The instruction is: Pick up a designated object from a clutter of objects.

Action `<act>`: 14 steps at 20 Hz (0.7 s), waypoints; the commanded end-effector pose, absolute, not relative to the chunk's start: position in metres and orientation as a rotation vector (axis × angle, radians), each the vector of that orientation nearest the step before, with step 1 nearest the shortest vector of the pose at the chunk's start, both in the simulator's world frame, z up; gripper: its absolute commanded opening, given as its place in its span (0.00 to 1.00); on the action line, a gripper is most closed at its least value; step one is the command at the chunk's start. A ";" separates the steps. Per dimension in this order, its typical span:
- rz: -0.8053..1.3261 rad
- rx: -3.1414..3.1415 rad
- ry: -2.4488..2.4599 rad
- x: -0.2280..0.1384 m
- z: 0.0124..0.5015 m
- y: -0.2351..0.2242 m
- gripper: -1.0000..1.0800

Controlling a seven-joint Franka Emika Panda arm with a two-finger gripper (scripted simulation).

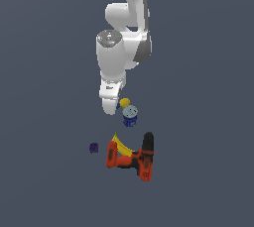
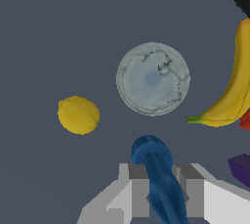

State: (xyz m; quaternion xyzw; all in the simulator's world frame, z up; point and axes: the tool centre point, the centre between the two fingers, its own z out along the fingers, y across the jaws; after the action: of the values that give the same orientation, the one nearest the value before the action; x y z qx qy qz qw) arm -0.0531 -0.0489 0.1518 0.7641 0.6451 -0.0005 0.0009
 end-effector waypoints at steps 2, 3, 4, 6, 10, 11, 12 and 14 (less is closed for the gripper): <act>-0.003 2.399 2.025 -0.045 0.185 -0.036 0.00; -0.003 2.399 2.025 -0.043 0.194 -0.032 0.00; -0.003 2.399 2.025 -0.040 0.203 -0.029 0.00; -0.003 2.399 2.025 -0.035 0.222 -0.021 0.00; -0.003 2.399 2.025 -0.025 0.259 -0.006 0.00; -0.003 2.399 2.025 -0.022 0.269 -0.002 0.00; -0.003 2.399 2.026 -0.019 0.278 0.001 0.00; -0.003 2.399 2.026 -0.014 0.297 0.009 0.00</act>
State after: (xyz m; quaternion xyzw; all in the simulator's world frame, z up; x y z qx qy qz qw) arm -0.0173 0.0032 0.2823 0.7640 0.6452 -0.0006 0.0013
